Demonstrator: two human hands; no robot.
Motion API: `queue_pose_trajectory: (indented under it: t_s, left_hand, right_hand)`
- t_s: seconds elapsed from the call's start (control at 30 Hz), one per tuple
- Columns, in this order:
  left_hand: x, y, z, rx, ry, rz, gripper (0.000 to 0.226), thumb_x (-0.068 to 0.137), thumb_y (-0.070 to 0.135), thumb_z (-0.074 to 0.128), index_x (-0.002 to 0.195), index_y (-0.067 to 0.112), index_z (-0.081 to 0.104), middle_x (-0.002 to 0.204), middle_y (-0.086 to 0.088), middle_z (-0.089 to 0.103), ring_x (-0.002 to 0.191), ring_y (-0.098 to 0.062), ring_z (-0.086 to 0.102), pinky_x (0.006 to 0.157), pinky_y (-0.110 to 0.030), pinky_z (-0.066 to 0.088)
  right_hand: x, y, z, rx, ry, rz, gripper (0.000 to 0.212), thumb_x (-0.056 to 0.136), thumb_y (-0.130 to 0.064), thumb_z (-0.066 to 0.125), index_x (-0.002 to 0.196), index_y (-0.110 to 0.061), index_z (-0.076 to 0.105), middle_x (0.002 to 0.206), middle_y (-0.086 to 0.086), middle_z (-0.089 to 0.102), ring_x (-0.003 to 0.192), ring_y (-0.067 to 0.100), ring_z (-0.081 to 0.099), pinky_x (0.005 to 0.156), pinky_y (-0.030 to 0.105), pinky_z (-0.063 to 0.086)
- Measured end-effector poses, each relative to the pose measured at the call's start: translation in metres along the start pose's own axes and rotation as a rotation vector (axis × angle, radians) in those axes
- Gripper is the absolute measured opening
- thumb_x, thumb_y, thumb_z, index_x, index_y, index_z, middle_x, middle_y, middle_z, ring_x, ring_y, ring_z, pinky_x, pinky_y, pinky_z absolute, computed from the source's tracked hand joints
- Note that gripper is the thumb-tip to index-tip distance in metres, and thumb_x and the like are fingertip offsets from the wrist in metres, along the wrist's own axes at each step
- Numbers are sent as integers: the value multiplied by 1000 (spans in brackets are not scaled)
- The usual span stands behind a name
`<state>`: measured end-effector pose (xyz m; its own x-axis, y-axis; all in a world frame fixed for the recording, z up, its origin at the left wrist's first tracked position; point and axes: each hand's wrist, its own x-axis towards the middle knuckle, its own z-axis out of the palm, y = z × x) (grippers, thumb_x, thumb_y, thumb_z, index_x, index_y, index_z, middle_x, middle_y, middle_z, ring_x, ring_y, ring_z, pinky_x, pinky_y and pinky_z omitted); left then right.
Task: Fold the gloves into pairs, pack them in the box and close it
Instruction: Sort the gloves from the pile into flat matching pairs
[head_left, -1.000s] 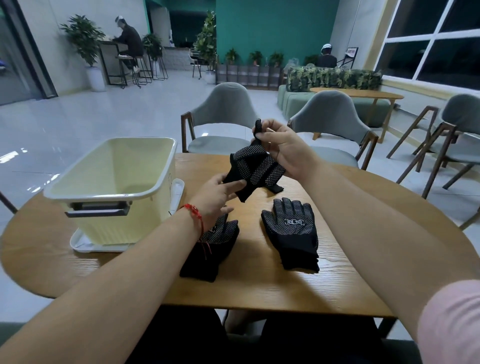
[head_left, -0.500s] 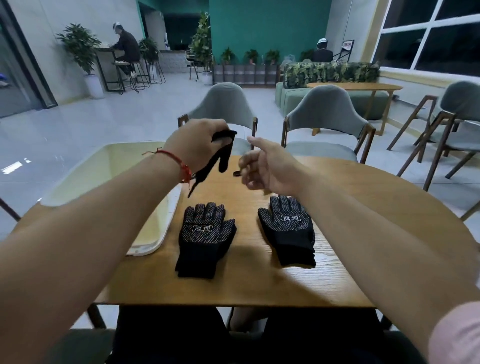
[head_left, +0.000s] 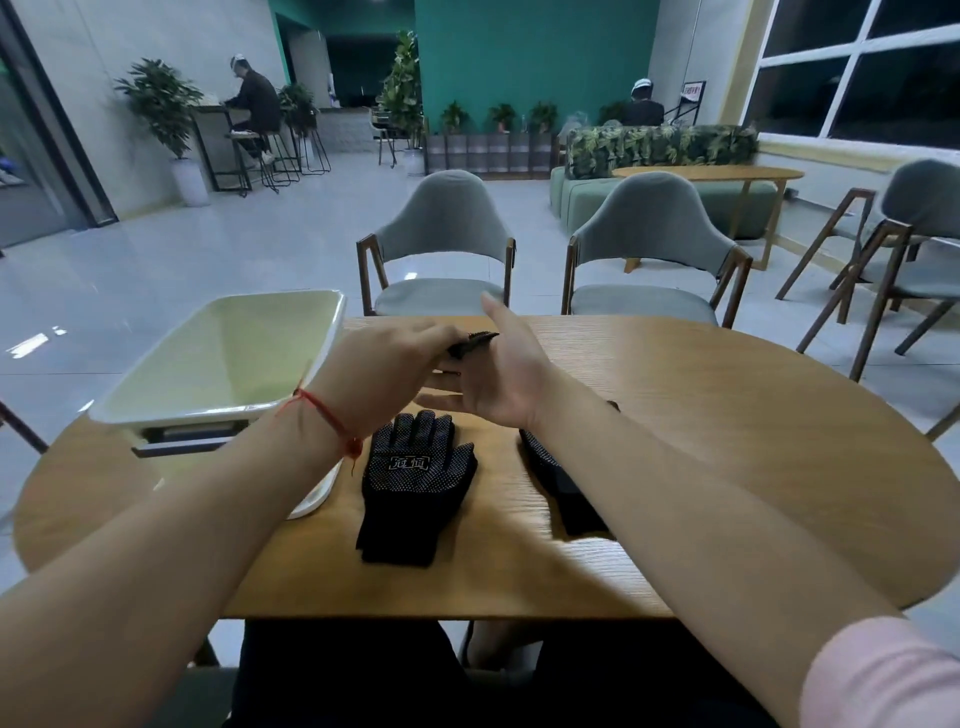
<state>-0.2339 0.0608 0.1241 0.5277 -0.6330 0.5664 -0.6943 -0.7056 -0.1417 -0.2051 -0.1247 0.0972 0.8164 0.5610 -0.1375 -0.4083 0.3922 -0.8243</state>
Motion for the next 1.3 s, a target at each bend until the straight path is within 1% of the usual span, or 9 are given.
queue_pose_trajectory:
  t_s: [0.17, 0.23, 0.3, 0.43, 0.63, 0.77, 0.97, 1.2, 1.3]
  left_hand:
    - [-40, 14, 20, 16, 70, -56, 50, 90, 0, 65, 134, 24, 62, 125, 4, 72, 96, -30, 73, 64, -45, 60]
    - [-55, 22, 27, -24, 136, -55, 39, 100, 9, 66, 137, 20, 64, 136, 2, 67, 113, -26, 69, 85, -45, 61]
    - [-69, 29, 31, -41, 192, -52, 38, 105, 19, 64, 143, 14, 62, 148, -2, 59, 129, -27, 60, 109, -42, 51]
    - [-96, 32, 37, -153, 234, -259, 65, 90, 2, 72, 150, 15, 53, 160, -2, 45, 146, -30, 45, 121, -47, 39]
    - [-110, 31, 50, -252, 228, -326, 82, 81, -19, 61, 154, 18, 50, 159, -7, 42, 147, -27, 44, 121, -43, 39]
    - [-118, 28, 56, -321, 218, -434, 78, 87, -11, 64, 156, 23, 49, 133, -4, 52, 123, -25, 56, 109, -37, 47]
    - [-137, 28, 49, -422, 116, -395, 39, 102, 17, 55, 137, 26, 66, 120, 9, 63, 113, -14, 60, 102, -27, 47]
    - [-164, 30, 40, -564, 7, -462, 29, 98, 22, 56, 122, 33, 68, 118, 22, 61, 117, -11, 61, 100, -31, 52]
    - [-165, 31, 39, -518, -2, -476, 27, 94, 31, 54, 116, 35, 68, 111, 19, 61, 109, -11, 61, 92, -37, 55]
  right_hand:
    - [9, 18, 7, 249, 66, -74, 62, 105, -42, 41, 139, 7, 59, 134, 23, 69, 125, 34, 67, 114, 49, 49]
    - [13, 26, 8, 285, 30, -56, 71, 100, -40, 45, 150, 9, 51, 150, 27, 59, 144, 37, 54, 126, 47, 35]
    - [16, 32, 7, 280, 42, -38, 71, 97, -40, 47, 149, 8, 54, 148, 27, 60, 143, 37, 55, 126, 47, 36]
    - [18, 44, 6, 244, 99, -39, 69, 95, -44, 50, 149, -1, 60, 146, 19, 65, 134, 36, 62, 125, 48, 37]
    - [19, 65, 9, 330, 77, -31, 72, 99, -43, 39, 146, 8, 58, 149, 26, 60, 141, 40, 55, 122, 48, 42]
    - [17, 69, 11, 341, 23, -37, 72, 103, -43, 30, 120, 11, 75, 130, 28, 71, 116, 37, 71, 105, 41, 55]
    - [24, 75, 9, 345, 26, -37, 88, 101, -62, 40, 150, 10, 52, 154, 32, 53, 149, 42, 47, 129, 52, 30]
    - [25, 70, 3, 293, 188, -90, 80, 103, -66, 45, 135, 5, 63, 126, 27, 71, 115, 42, 71, 111, 54, 49]
    - [22, 68, 7, 210, 270, -89, 68, 106, -62, 42, 107, 2, 66, 99, 23, 76, 88, 36, 77, 96, 48, 55]
